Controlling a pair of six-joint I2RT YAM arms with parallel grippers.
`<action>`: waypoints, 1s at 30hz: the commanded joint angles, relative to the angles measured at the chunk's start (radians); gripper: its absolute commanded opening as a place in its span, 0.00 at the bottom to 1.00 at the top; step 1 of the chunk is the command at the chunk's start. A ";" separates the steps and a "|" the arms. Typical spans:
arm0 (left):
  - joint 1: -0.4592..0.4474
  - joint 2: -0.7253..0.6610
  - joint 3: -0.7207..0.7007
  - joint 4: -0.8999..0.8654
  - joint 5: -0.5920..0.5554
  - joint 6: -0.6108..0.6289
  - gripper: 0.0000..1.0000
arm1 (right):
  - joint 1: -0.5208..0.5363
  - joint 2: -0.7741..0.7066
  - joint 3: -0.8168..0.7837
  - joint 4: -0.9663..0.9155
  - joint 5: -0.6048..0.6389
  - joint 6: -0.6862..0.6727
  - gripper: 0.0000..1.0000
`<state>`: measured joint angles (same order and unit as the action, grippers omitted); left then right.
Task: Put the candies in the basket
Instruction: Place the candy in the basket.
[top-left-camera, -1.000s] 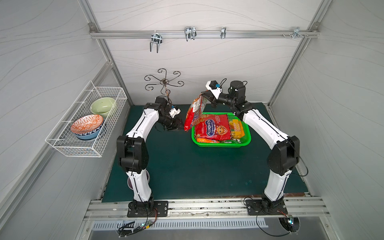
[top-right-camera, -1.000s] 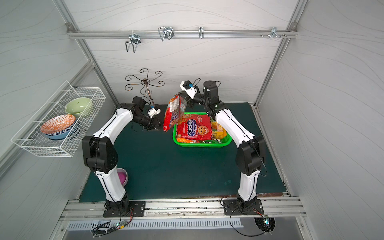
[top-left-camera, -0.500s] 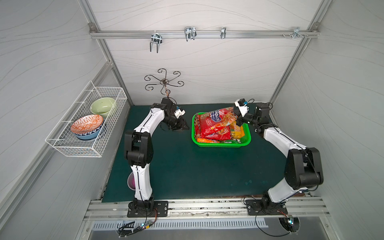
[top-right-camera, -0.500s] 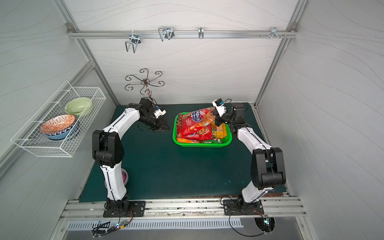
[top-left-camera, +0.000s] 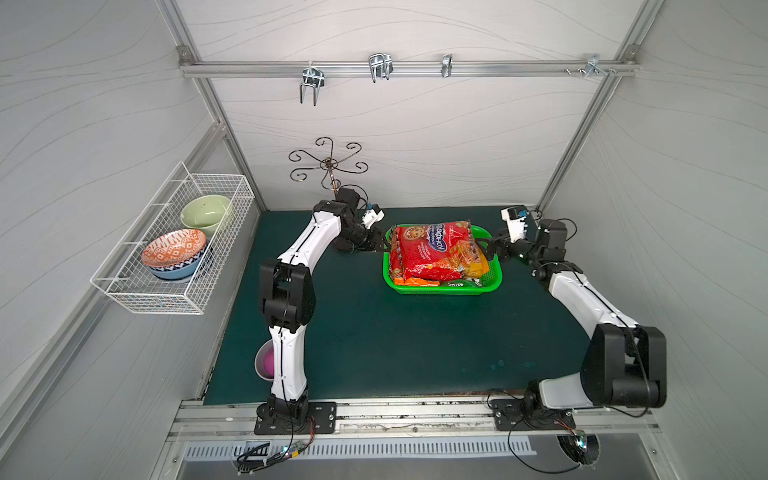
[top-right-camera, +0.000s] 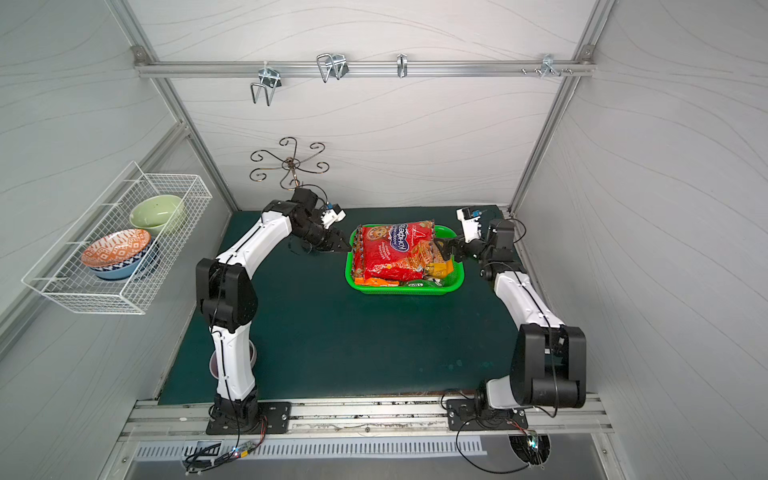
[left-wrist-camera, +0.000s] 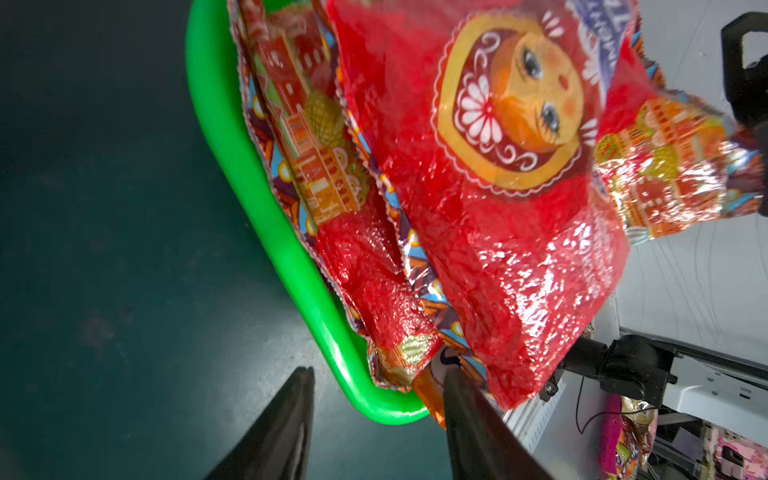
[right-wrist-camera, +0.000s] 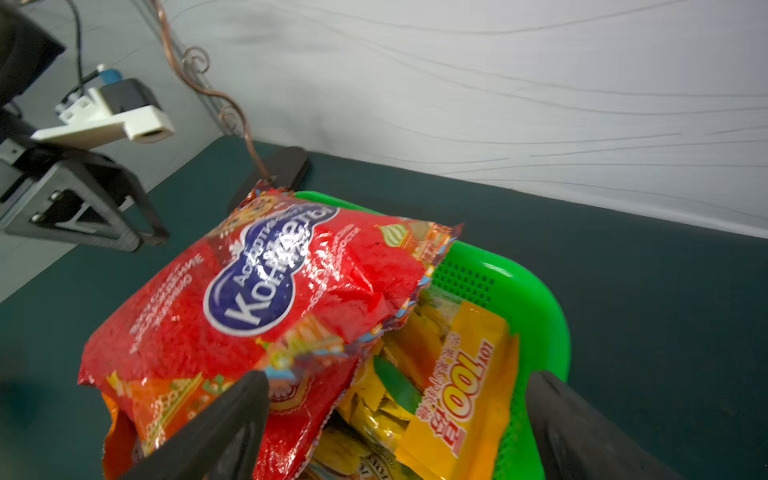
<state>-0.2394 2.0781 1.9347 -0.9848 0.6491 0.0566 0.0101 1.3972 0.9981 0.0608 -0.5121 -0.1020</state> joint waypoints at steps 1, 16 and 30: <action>-0.010 0.024 0.094 0.049 -0.036 0.015 0.53 | 0.019 -0.063 0.141 -0.195 0.101 0.000 0.99; -0.089 0.084 0.188 0.134 -0.060 0.019 0.53 | 0.299 0.330 0.331 0.218 -0.254 0.916 0.98; -0.092 0.203 0.210 0.125 -0.096 0.054 0.54 | 0.268 0.532 0.140 0.433 -0.432 1.085 0.97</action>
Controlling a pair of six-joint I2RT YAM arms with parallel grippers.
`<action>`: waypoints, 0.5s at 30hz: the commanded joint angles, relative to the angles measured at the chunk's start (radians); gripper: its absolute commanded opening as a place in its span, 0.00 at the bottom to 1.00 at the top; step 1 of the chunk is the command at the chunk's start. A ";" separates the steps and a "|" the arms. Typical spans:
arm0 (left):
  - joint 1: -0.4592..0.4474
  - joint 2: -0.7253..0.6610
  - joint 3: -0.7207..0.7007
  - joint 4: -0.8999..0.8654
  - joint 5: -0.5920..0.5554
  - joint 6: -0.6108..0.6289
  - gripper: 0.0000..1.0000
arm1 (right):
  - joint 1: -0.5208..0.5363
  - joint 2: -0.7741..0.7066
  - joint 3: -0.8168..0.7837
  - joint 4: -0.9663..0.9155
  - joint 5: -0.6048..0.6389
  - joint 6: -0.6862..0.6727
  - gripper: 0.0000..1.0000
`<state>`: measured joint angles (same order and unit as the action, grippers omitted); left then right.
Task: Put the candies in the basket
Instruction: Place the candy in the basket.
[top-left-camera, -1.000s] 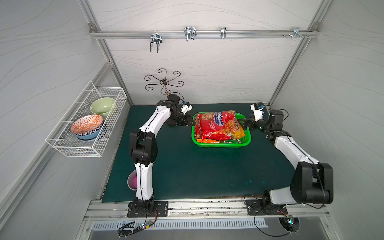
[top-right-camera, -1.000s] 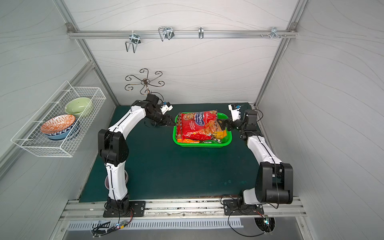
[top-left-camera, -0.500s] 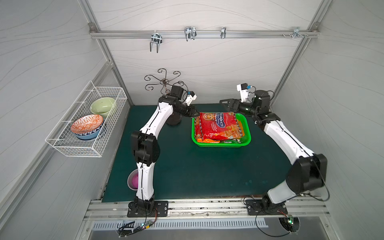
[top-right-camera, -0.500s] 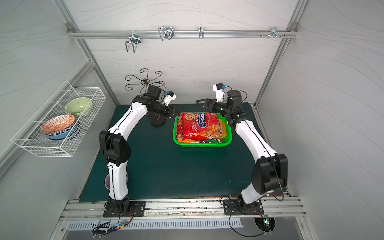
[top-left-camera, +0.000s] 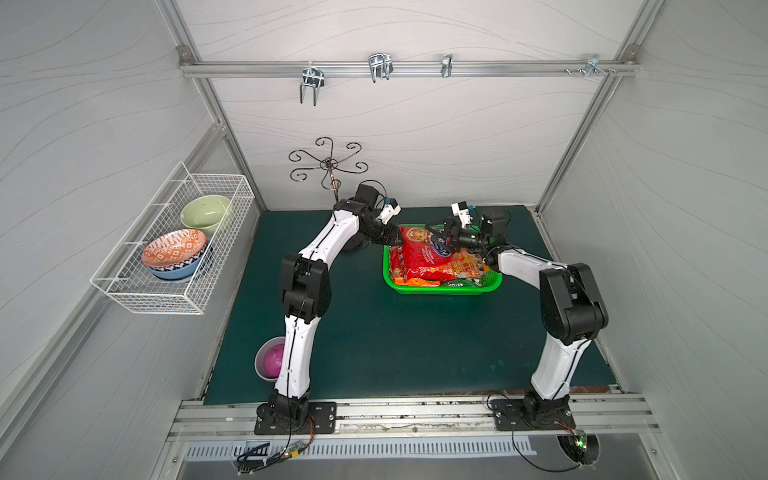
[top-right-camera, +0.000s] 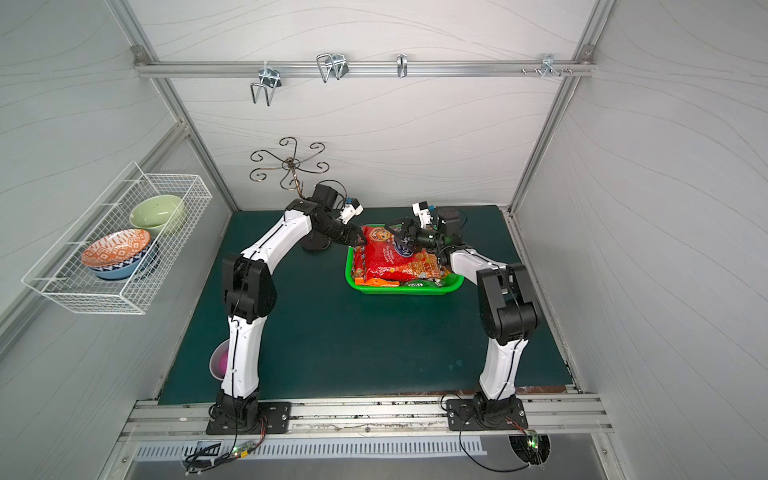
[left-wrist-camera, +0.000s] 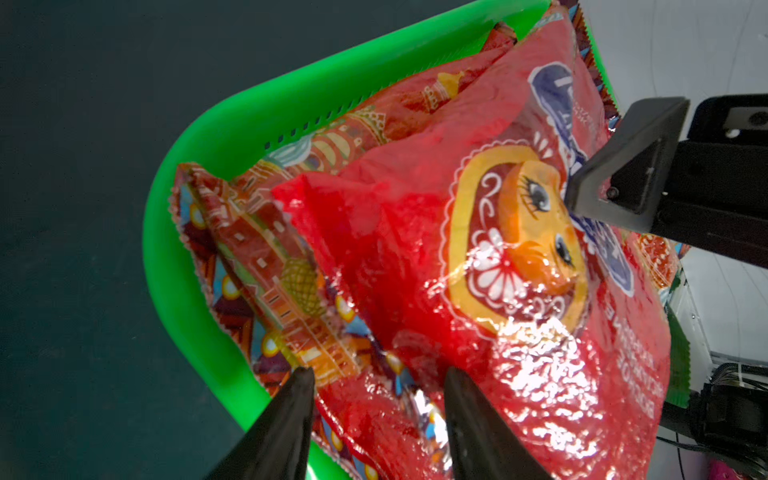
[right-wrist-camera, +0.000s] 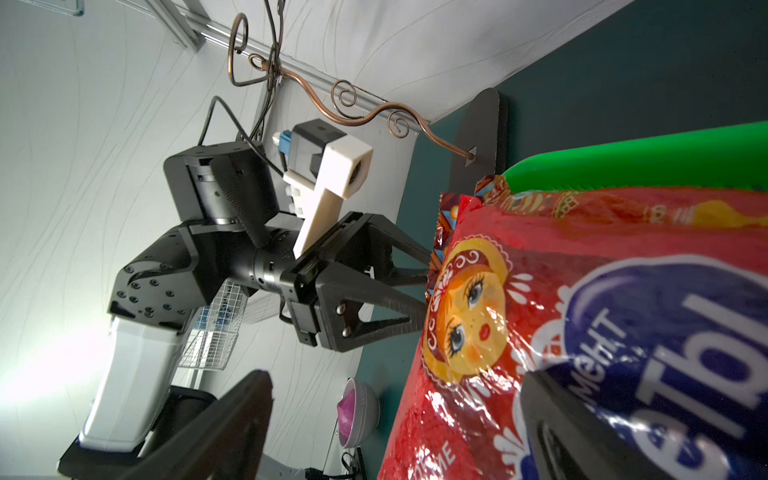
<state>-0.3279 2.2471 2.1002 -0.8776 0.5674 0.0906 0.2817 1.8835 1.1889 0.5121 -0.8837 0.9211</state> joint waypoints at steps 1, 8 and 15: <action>-0.003 0.038 0.047 0.018 -0.019 0.021 0.54 | -0.005 0.041 -0.058 -0.013 -0.067 0.064 0.97; -0.004 0.047 0.064 0.004 -0.043 0.033 0.53 | -0.047 -0.041 -0.002 -0.112 -0.090 0.032 0.99; 0.010 -0.181 -0.130 0.121 -0.042 0.038 0.52 | -0.156 -0.229 0.037 -0.360 -0.066 -0.196 0.99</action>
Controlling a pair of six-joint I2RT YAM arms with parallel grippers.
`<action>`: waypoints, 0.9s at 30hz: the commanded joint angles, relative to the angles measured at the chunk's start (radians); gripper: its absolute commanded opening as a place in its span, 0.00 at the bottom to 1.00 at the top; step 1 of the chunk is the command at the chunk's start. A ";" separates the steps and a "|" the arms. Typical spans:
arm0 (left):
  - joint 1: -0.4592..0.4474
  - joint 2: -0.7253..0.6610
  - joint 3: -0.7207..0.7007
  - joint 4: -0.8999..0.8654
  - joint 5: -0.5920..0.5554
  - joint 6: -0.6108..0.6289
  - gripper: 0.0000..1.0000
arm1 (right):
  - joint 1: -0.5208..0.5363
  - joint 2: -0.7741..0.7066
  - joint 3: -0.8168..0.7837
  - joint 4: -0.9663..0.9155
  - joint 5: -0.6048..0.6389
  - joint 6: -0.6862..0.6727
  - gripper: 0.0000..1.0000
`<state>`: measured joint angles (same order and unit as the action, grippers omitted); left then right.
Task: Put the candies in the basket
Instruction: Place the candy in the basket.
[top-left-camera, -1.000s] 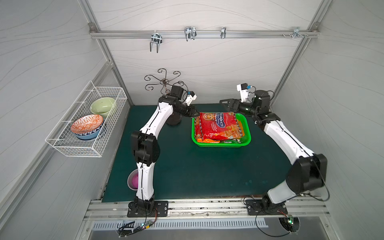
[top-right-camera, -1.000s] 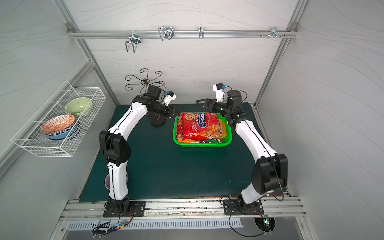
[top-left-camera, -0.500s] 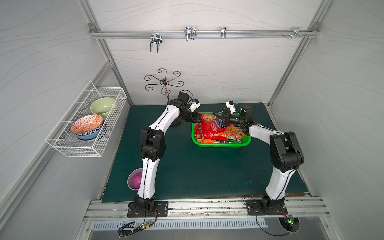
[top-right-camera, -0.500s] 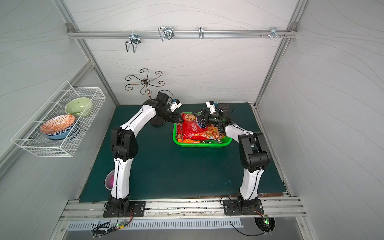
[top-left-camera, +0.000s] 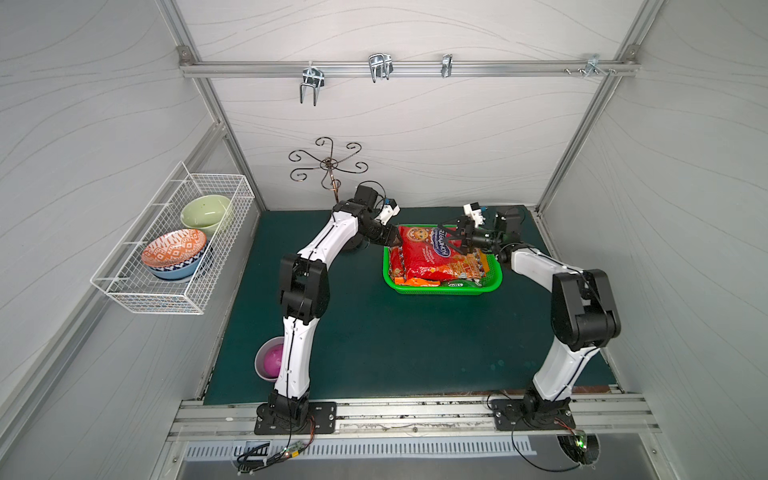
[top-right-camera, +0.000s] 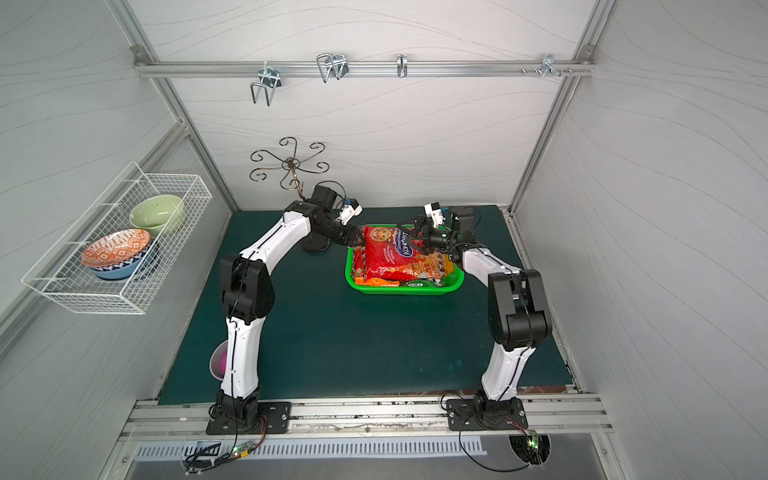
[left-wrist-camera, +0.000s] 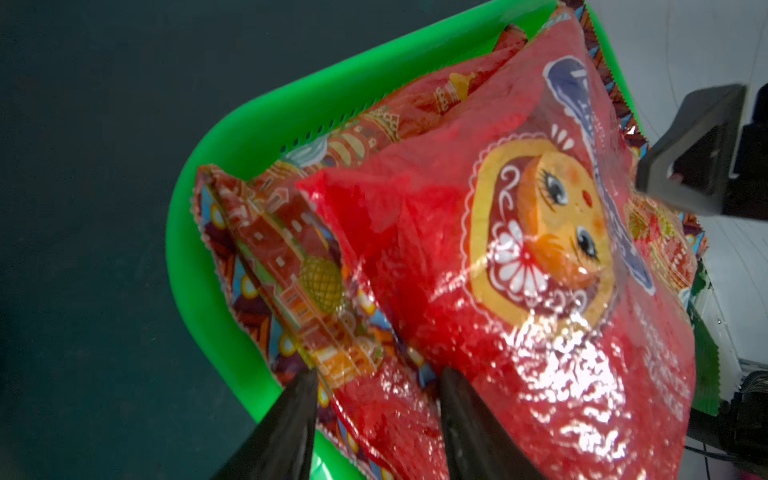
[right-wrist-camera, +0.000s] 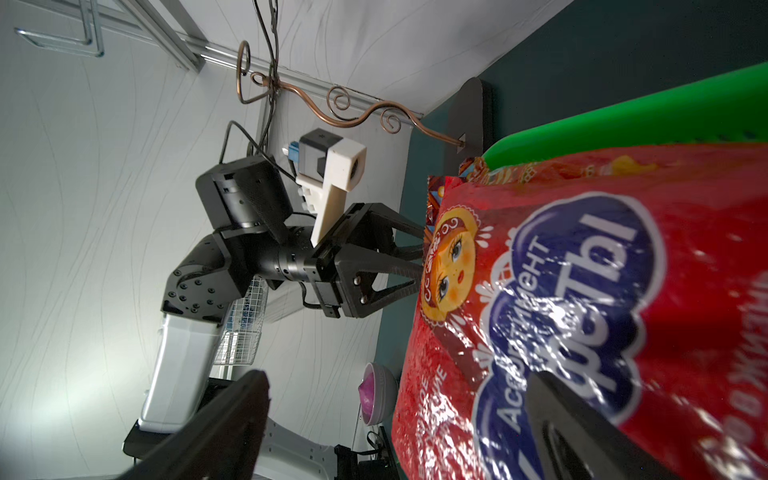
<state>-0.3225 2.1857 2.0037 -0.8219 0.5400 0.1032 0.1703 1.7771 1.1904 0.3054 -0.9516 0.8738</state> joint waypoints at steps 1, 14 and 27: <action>0.005 -0.141 -0.048 0.061 -0.027 0.030 0.53 | -0.057 -0.155 0.045 -0.236 0.035 -0.212 0.99; 0.069 -0.418 -0.482 0.174 -0.091 0.062 0.54 | -0.299 -0.229 0.080 -0.857 0.563 -0.502 0.99; 0.177 -0.521 -0.723 0.282 -0.115 0.081 0.54 | -0.144 0.034 0.199 -1.084 0.783 -0.724 0.61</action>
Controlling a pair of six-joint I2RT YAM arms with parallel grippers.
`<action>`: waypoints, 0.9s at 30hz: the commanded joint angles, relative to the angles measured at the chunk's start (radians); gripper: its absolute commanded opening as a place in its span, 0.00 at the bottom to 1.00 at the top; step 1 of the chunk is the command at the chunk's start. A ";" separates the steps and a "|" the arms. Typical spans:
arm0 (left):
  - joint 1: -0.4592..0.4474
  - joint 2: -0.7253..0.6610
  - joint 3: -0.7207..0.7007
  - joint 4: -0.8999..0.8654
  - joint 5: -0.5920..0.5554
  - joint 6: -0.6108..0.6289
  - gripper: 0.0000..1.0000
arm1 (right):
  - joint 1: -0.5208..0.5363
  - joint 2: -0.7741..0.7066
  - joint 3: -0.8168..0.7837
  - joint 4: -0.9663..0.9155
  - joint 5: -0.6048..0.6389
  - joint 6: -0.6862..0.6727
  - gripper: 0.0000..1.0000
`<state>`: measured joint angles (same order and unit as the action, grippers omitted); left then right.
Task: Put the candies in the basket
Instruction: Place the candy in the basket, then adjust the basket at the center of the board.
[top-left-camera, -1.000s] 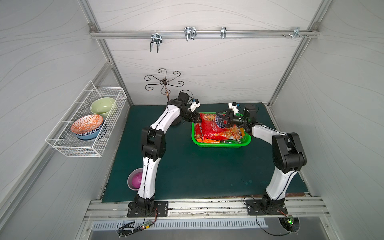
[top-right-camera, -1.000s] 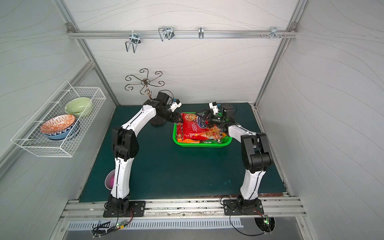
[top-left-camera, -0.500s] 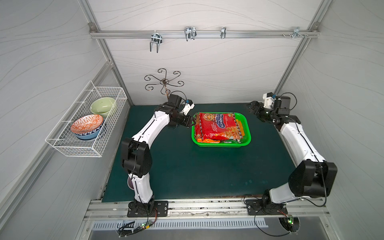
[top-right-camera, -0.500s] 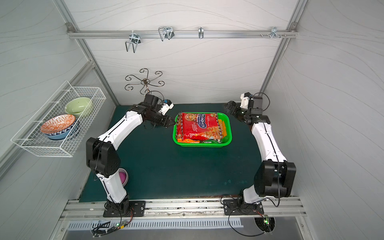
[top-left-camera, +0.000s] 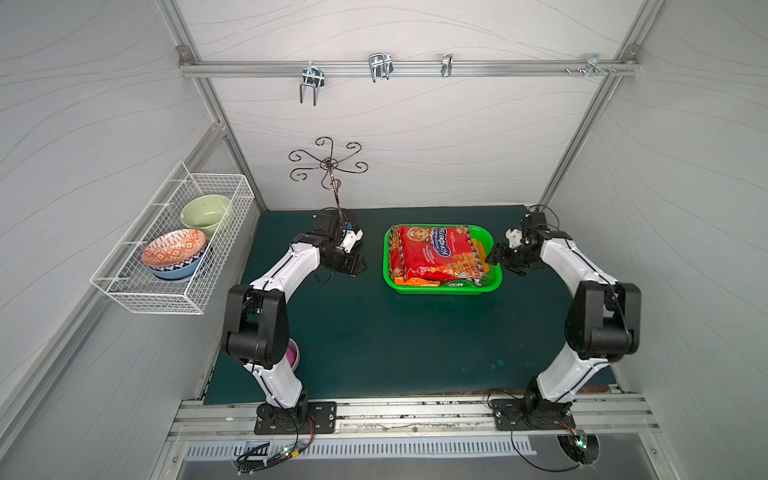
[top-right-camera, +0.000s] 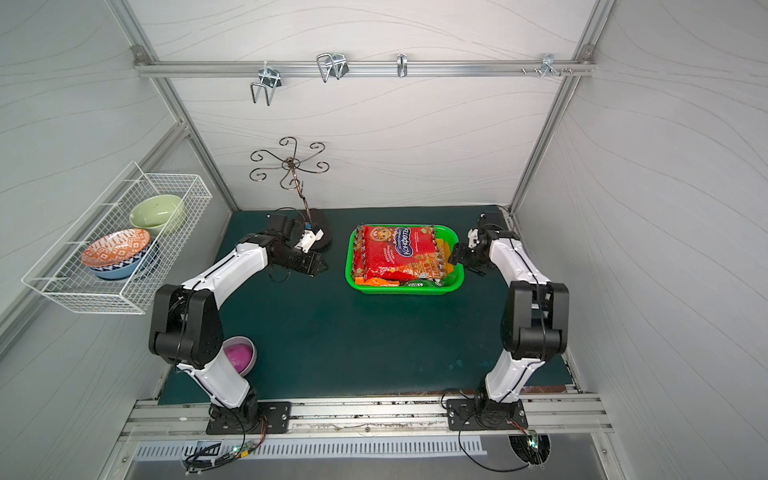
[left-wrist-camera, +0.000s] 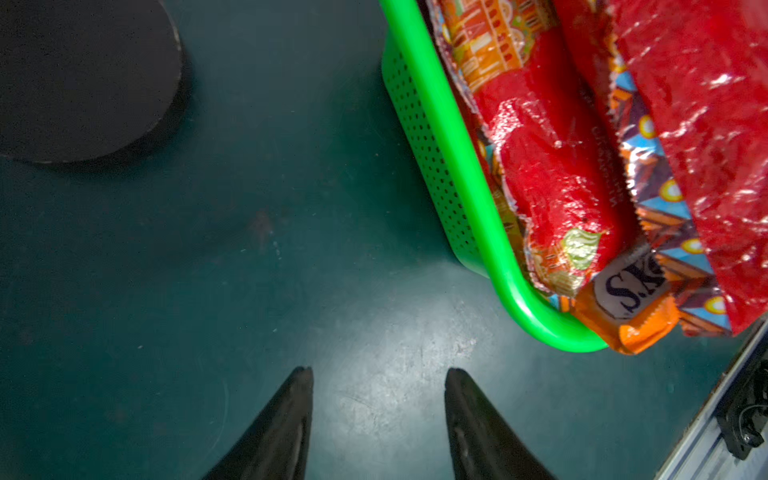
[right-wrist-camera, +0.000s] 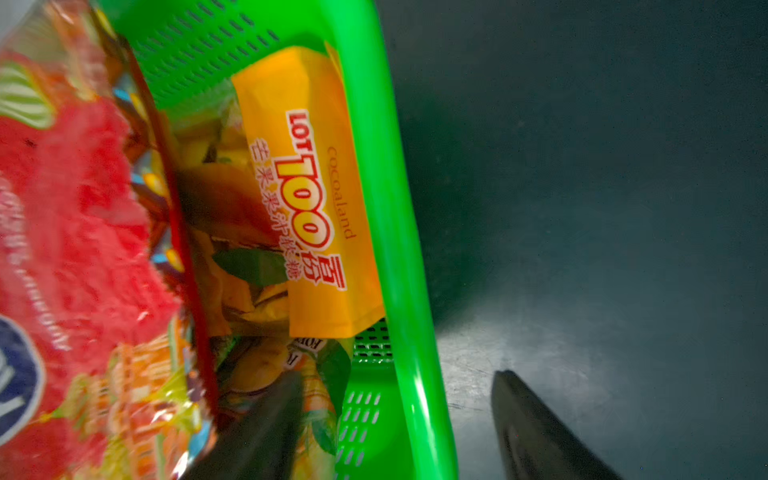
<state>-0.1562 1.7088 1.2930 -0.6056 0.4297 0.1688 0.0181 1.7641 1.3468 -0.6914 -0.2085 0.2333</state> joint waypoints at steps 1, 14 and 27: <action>0.010 -0.049 -0.020 0.067 -0.005 0.020 0.54 | 0.019 0.059 0.056 -0.094 0.059 -0.103 0.57; 0.022 -0.070 -0.062 0.084 0.000 0.010 0.55 | 0.130 0.151 0.124 -0.124 0.003 -0.279 0.06; 0.093 -0.168 -0.193 0.180 -0.005 -0.045 0.56 | 0.297 0.010 -0.079 -0.117 -0.057 -0.222 0.05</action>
<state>-0.0711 1.5860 1.1145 -0.4892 0.4400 0.1261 0.2188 1.8126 1.3296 -0.7307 -0.1650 0.0872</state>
